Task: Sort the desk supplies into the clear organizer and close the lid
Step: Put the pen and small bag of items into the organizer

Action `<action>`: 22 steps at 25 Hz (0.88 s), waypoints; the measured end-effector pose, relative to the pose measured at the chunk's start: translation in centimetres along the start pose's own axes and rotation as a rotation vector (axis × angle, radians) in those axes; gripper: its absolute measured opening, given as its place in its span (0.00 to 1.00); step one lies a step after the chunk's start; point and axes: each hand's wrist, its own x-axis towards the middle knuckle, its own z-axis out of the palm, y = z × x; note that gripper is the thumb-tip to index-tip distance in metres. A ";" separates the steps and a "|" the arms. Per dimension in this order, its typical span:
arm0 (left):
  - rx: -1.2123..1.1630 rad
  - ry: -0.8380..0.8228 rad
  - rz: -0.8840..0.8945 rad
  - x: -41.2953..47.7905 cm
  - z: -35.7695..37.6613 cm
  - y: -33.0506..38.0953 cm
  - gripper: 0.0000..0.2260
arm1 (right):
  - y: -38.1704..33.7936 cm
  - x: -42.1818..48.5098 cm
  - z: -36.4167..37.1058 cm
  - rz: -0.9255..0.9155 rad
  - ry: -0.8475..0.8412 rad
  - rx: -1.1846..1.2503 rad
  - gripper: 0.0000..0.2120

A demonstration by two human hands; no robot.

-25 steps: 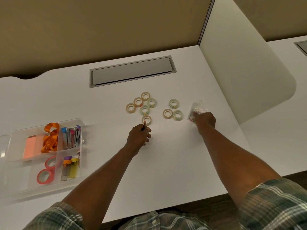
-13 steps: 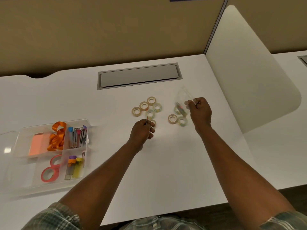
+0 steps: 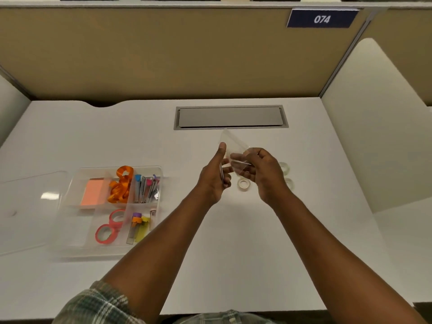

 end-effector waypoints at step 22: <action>0.593 0.061 0.277 -3.2 -24.4 8.8 0.22 | 4.6 3.1 21.8 -0.148 -0.439 -0.873 0.17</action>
